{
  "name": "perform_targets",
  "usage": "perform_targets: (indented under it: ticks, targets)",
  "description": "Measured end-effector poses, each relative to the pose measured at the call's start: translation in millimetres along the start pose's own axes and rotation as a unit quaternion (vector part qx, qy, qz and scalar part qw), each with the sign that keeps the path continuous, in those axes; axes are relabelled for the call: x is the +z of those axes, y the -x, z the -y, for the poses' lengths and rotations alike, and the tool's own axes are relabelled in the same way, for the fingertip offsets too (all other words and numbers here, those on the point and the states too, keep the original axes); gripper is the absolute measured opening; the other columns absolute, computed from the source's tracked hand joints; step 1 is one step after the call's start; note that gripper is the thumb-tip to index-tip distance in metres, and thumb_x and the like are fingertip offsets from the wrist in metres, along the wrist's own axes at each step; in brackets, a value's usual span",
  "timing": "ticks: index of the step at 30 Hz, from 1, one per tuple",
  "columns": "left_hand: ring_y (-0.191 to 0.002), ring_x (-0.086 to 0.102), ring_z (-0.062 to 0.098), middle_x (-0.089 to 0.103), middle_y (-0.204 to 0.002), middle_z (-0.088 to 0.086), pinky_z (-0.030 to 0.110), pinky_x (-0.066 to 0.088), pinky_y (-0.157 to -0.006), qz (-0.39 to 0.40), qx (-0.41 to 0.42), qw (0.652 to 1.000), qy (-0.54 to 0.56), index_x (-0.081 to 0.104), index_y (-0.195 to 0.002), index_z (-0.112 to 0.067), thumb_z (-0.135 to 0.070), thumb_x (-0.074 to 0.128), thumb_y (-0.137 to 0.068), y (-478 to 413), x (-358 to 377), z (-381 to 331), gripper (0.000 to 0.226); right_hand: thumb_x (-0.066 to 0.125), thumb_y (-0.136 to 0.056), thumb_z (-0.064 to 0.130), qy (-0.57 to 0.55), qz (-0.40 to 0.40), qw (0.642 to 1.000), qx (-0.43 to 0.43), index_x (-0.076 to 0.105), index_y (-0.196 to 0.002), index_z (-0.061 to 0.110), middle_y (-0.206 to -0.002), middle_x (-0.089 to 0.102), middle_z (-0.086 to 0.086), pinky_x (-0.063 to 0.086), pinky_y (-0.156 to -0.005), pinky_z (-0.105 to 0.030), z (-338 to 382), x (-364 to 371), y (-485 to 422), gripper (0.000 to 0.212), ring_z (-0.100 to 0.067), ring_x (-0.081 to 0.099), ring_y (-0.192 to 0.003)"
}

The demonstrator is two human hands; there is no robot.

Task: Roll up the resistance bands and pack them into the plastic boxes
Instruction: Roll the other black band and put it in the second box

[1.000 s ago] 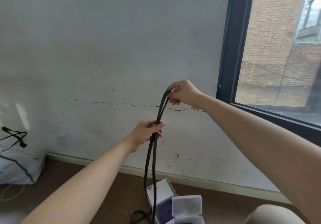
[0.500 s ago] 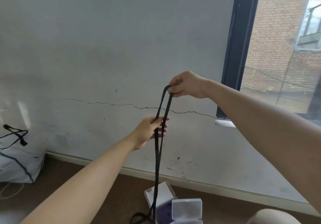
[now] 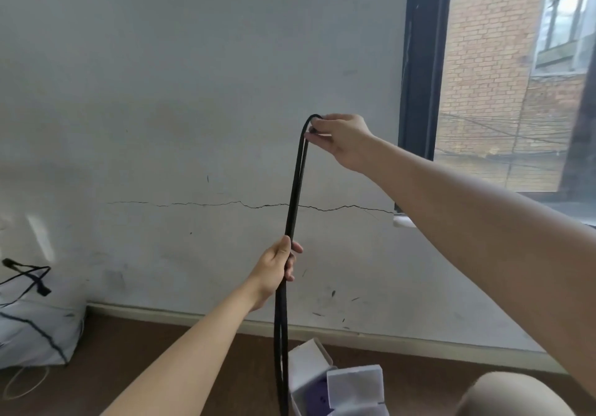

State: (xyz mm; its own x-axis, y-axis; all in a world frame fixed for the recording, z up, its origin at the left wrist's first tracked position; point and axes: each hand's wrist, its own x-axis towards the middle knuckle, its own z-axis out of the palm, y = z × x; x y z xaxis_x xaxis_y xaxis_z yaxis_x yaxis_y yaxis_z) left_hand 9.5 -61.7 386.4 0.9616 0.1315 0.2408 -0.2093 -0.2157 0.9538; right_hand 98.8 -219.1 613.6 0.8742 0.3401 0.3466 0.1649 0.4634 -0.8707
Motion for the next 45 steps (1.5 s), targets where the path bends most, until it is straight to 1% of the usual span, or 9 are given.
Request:
perform_targets:
  ticks: [5, 9, 12, 15, 20, 24, 27, 34, 45]
  targets:
    - [-0.072, 0.059, 0.016, 0.055, -0.069, -0.001, 0.04, 0.053, -0.092, 0.034, -0.059, 0.988, -0.139, 0.061, -0.098, -0.017, -0.043, 0.043, -0.106, 10, -16, 31, 0.033, 0.069, -0.093, -0.004, -0.093, -0.113, 0.989, -0.026, 0.063, -0.1, -0.008, -0.1, 0.067, -0.022, 0.064, -0.077, -0.033, 18, -25, -7, 0.01, -0.024, 0.073, -0.075]
    - [-0.064, 0.054, 0.016, 0.048, -0.064, -0.006, 0.041, 0.052, -0.085, 0.031, -0.103, 0.993, -0.052, 0.056, -0.095, -0.013, -0.053, 0.05, -0.096, 15, -39, 43, 0.041, 0.066, -0.093, -0.008, -0.044, -0.173, 0.983, -0.038, 0.062, -0.112, -0.007, -0.109, 0.065, -0.022, 0.064, -0.077, -0.03, 17, -72, -12, 0.02, -0.026, 0.074, -0.086]
    - [-0.058, 0.037, 0.013, 0.035, -0.066, -0.005, 0.031, 0.04, -0.068, -0.004, -0.126, 0.991, 0.051, 0.054, -0.098, -0.01, -0.045, 0.044, -0.105, 11, -53, 37, 0.037, 0.062, -0.094, -0.011, 0.098, -0.195, 0.976, -0.001, 0.064, -0.117, -0.006, -0.102, 0.063, -0.015, 0.063, -0.068, -0.026, -4, -109, -9, 0.023, -0.024, 0.069, -0.09]
    - [-0.059, 0.032, 0.012, 0.033, -0.067, -0.005, 0.028, 0.034, -0.062, -0.033, -0.103, 0.994, 0.002, 0.054, -0.099, -0.01, -0.038, 0.041, -0.108, 3, -63, 22, 0.033, 0.062, -0.092, -0.01, 0.347, -0.201, 0.915, 0.045, 0.069, -0.092, 0.002, -0.107, 0.068, -0.018, 0.063, -0.062, -0.028, -36, -146, -2, 0.015, -0.029, 0.07, -0.089]
    - [-0.056, 0.031, 0.011, 0.032, -0.065, -0.005, 0.028, 0.031, -0.059, -0.015, -0.039, 0.996, -0.078, 0.058, -0.092, -0.01, -0.032, 0.046, -0.108, -19, -51, -24, 0.03, 0.053, -0.086, -0.011, 0.57, -0.017, 0.816, 0.097, 0.076, -0.086, 0.015, -0.099, 0.074, -0.011, 0.062, -0.078, -0.035, -82, -146, 33, 0.034, -0.027, 0.07, -0.092]
    - [-0.053, 0.032, 0.011, 0.035, -0.058, -0.01, 0.025, 0.03, -0.055, 0.022, 0.003, 0.992, -0.124, 0.066, -0.088, -0.011, -0.031, 0.055, -0.104, -32, -30, -61, 0.027, 0.046, -0.086, -0.016, 0.396, 0.14, 0.902, 0.102, 0.069, -0.12, 0.009, -0.118, 0.073, -0.013, 0.056, -0.09, -0.036, -103, -90, 58, 0.048, -0.021, 0.065, -0.106]
    - [-0.051, 0.033, 0.01, 0.041, -0.054, -0.012, 0.024, 0.03, -0.053, 0.038, 0.021, 0.99, -0.133, 0.068, -0.086, -0.011, -0.031, 0.058, -0.102, -37, -21, -82, 0.028, 0.061, -0.087, -0.008, 0.33, 0.192, 0.92, 0.091, 0.068, -0.121, 0.006, -0.118, 0.072, -0.019, 0.05, -0.103, -0.038, -119, -55, 63, 0.038, -0.023, 0.065, -0.106]
    - [-0.054, 0.043, 0.014, 0.048, -0.066, 0.0, 0.024, 0.04, -0.054, 0.026, 0.024, 0.991, -0.131, 0.063, -0.094, -0.012, -0.032, 0.063, -0.1, -28, -37, -81, 0.021, 0.067, -0.079, 0.003, 0.347, 0.098, 0.931, 0.053, 0.066, -0.069, 0.007, -0.059, 0.044, 0.001, 0.049, -0.058, -0.029, -100, -30, 48, 0.011, -0.015, 0.04, -0.059]
    - [-0.079, 0.067, 0.016, 0.058, -0.078, 0.002, 0.038, 0.053, -0.092, 0.031, -0.019, 0.988, -0.152, 0.063, -0.103, -0.013, -0.036, 0.037, -0.11, 15, -28, -25, 0.035, 0.065, -0.082, 0.005, 0.237, -0.005, 0.971, -0.004, 0.062, -0.066, 0.011, -0.06, 0.035, 0.001, 0.037, -0.065, -0.036, -50, -9, 21, 0.018, -0.016, 0.03, -0.048]
